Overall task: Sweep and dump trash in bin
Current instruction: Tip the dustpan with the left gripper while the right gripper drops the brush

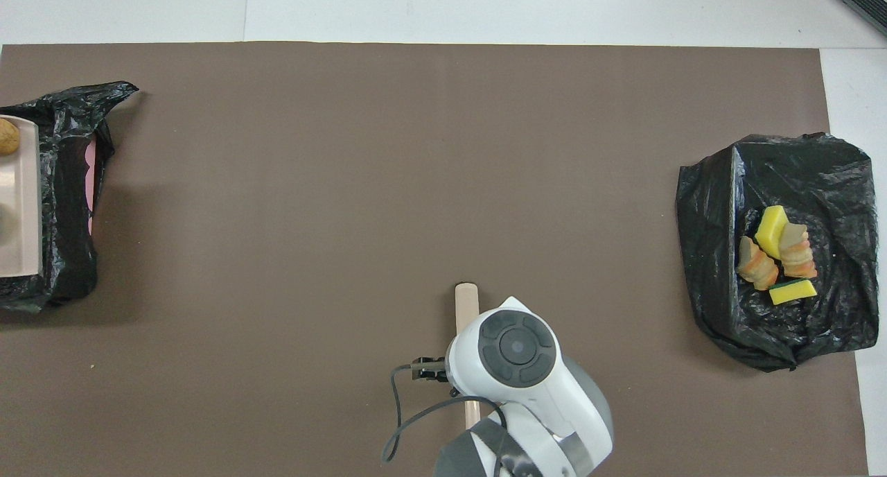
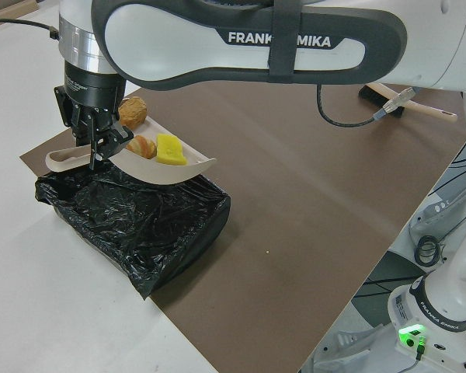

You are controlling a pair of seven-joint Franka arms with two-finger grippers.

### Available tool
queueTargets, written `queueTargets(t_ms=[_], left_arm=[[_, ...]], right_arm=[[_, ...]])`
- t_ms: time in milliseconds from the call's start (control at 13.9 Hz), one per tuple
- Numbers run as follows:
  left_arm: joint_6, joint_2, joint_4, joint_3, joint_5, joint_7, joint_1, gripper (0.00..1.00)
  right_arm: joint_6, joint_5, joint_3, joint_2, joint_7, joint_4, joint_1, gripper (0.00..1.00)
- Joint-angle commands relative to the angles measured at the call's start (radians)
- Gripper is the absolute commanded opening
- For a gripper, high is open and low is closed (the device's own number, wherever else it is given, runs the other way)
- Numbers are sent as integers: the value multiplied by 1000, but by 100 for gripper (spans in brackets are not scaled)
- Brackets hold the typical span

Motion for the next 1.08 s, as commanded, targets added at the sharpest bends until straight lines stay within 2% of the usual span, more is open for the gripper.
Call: queueTargets(t_ms=[0, 287, 430, 646, 789, 861, 1004], left_arm=[[37, -13, -35, 1, 136, -150, -22, 0], [38, -51, -97, -1, 389, -211, -68, 0], [18, -80, -143, 1, 452, -297, -97, 0], [5, -138, -233, 1, 605, -414, -137, 0], [-24, -143, -241, 1, 718, -480, -159, 0], [-38, -145, -241, -1, 766, -504, -165, 0], [-51, -155, -238, -1, 806, -504, -182, 0]], right_arm=[[-22, -33, 14, 16, -34, 72, -66, 100], [-22, -33, 12, 23, -110, 110, -112, 100], [-43, -33, 11, 17, -110, 132, -150, 100], [-139, -35, 11, 16, -133, 199, -222, 100], [-204, -35, 9, 10, -235, 221, -279, 100], [-230, -35, -3, 6, -277, 231, -291, 100], [-308, -53, -92, 5, -344, 274, -262, 100]])
